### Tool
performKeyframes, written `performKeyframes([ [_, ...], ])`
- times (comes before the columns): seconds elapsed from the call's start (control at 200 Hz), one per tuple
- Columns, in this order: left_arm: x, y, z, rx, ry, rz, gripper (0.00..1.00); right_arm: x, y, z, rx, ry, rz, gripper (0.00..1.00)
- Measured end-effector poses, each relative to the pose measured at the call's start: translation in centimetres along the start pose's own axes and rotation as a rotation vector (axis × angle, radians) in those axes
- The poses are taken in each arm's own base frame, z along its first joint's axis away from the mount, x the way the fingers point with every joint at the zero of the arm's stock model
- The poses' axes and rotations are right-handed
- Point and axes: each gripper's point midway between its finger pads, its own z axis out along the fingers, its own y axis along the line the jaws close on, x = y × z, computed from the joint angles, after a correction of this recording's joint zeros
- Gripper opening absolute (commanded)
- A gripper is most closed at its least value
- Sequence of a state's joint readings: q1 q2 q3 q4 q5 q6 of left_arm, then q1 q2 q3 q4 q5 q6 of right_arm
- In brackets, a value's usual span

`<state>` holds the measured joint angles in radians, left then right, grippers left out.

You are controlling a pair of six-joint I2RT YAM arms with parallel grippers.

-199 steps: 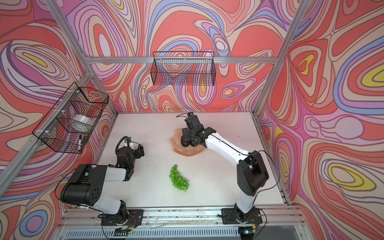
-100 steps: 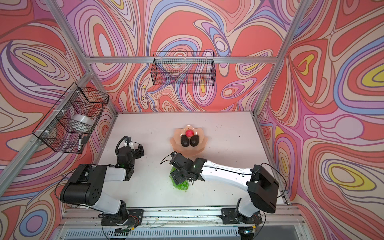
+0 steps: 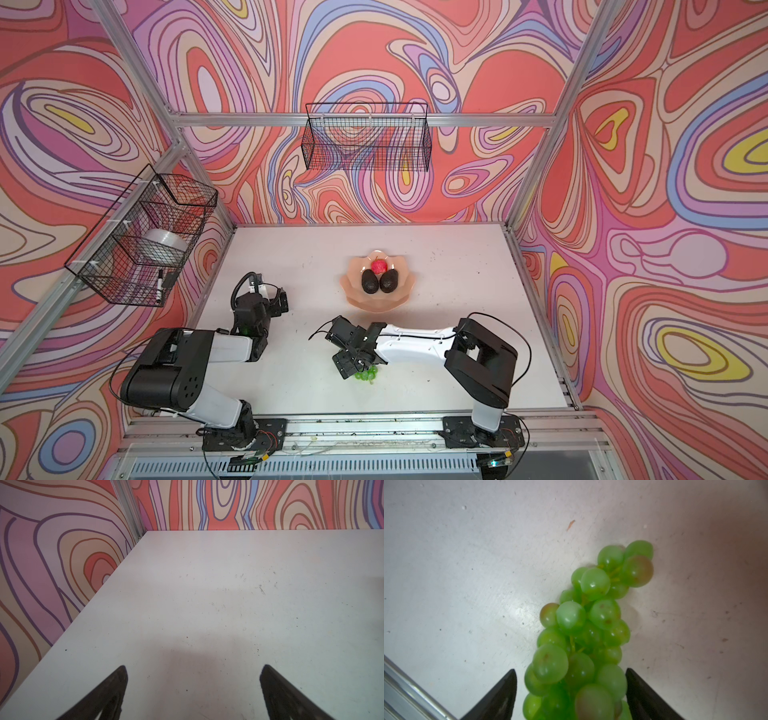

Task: Place and organize the fake fruits in the fruit bowl
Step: 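Move the right gripper to the green grapes and grasp the bunch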

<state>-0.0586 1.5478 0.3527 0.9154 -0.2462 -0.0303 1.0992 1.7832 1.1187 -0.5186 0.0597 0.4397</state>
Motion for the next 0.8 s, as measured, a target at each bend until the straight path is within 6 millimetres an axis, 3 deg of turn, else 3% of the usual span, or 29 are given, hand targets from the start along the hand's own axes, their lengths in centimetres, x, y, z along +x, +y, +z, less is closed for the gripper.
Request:
performKeyframes([
  [0.22,0.0,0.0,0.0,0.0,0.0,0.0,1.0,0.0,-0.2,0.8,0.017,0.0,0.017,0.51],
  [0.416,0.0,0.0,0.0,0.0,0.0,0.0,1.0,-0.8,-0.2,0.0,0.018,-0.038,0.033,0.42],
  [0.536,0.0,0.0,0.0,0.0,0.0,0.0,1.0,-2.2,-0.2,-2.3,0.011,-0.109,0.039,0.4],
  [0.706,0.0,0.0,0.0,0.0,0.0,0.0,1.0,-5.1,-0.8,-7.2,-0.016,-0.245,0.065,0.38],
  [0.801,0.0,0.0,0.0,0.0,0.0,0.0,1.0,-7.0,-2.0,-10.0,-0.02,-0.311,0.087,0.46],
])
